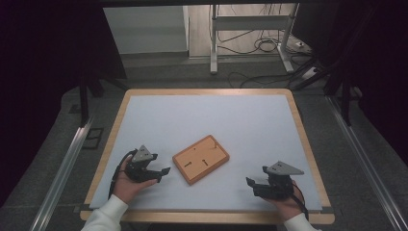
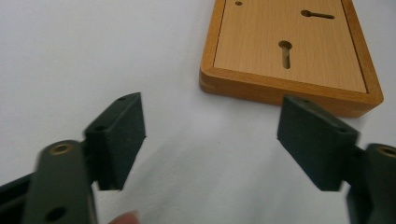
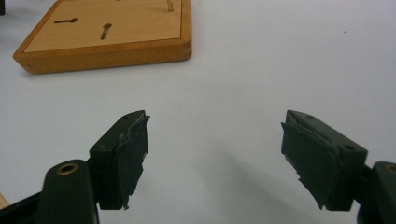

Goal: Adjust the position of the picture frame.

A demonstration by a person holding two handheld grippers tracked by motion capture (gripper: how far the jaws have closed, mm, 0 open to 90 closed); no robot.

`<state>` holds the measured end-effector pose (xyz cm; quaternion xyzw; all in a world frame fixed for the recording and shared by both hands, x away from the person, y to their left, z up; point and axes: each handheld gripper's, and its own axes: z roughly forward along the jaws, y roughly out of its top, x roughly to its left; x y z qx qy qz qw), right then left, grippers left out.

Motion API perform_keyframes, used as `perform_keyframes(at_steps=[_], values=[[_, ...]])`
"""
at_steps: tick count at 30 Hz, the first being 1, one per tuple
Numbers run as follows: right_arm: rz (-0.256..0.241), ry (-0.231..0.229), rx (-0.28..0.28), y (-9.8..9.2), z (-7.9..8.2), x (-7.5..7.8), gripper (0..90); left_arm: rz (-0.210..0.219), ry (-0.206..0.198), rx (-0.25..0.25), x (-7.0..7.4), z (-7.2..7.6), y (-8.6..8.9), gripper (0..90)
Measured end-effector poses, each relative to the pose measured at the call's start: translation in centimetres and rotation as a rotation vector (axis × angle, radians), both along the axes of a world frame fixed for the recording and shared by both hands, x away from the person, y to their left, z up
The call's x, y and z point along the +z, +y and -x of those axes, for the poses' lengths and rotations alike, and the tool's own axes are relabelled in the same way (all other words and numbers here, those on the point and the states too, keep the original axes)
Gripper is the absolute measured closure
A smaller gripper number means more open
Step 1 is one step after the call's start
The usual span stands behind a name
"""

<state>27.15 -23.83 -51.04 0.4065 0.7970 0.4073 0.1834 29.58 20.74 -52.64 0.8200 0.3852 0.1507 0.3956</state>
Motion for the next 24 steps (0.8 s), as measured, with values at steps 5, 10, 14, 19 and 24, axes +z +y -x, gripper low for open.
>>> perform_keyframes(at_steps=[5,10,14,19,24], values=[[0.007,0.001,0.004,0.2,-0.1,-0.1,22.5,0.017,-0.020,0.015,0.7,-0.6,0.5,68.7],[0.017,0.001,0.008,0.3,-0.1,-0.2,22.4,-0.002,-0.014,0.009,1.0,-2.1,0.3,88.1],[0.018,0.010,0.004,0.3,-0.2,-0.3,22.3,-0.063,-0.008,-0.034,1.1,-5.3,-0.6,90.0],[0.020,0.009,-0.004,0.2,-0.2,-0.2,22.3,-0.064,0.039,-0.070,0.0,-7.0,-1.5,90.0],[0.006,0.017,-0.014,-0.2,-0.2,-0.3,22.1,-0.039,0.066,-0.097,-0.4,-7.3,-1.6,90.0]])
